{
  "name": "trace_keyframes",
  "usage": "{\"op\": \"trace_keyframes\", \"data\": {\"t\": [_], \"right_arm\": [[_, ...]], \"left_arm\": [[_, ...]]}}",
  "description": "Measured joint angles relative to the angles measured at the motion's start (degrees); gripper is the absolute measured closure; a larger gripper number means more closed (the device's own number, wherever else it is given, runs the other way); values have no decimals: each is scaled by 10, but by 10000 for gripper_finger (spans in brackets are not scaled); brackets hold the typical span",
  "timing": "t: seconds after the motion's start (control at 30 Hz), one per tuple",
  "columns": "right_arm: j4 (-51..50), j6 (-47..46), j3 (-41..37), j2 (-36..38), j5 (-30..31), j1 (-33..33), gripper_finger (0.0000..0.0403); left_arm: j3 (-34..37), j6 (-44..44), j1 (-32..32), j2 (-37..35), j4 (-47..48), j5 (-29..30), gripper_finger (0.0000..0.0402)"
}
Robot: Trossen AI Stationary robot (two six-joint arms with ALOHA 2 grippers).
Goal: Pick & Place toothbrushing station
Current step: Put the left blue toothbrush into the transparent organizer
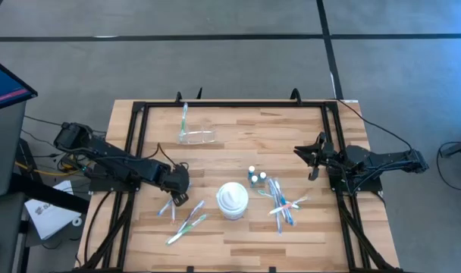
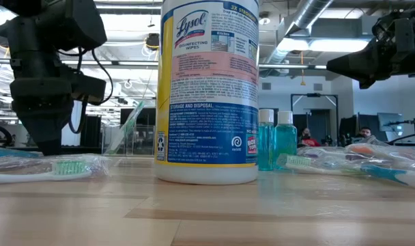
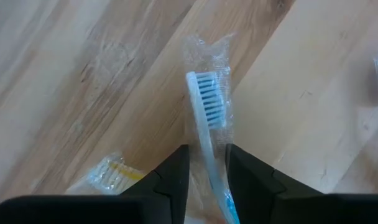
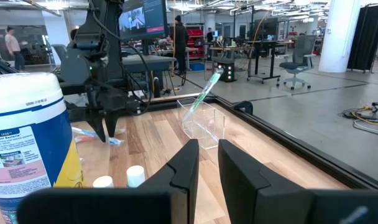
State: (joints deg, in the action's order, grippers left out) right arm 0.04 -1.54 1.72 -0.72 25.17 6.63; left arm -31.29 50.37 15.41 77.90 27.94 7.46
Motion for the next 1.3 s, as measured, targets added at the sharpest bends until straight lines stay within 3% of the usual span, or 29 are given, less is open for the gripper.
{"op": "trace_keyframes", "data": {"t": [0.23,0.67,0.87,1.3], "right_arm": [[0,0,0,0,0,0,349],[0,0,0,0,0,0,349],[0,0,0,0,0,0,349],[0,0,0,0,0,0,349]], "left_arm": [[2,1,0,-35,-2,-3,388],[2,-3,0,-84,-3,58,395],[2,-20,0,-141,-3,128,395],[1,-80,0,-278,-16,355,395]]}}
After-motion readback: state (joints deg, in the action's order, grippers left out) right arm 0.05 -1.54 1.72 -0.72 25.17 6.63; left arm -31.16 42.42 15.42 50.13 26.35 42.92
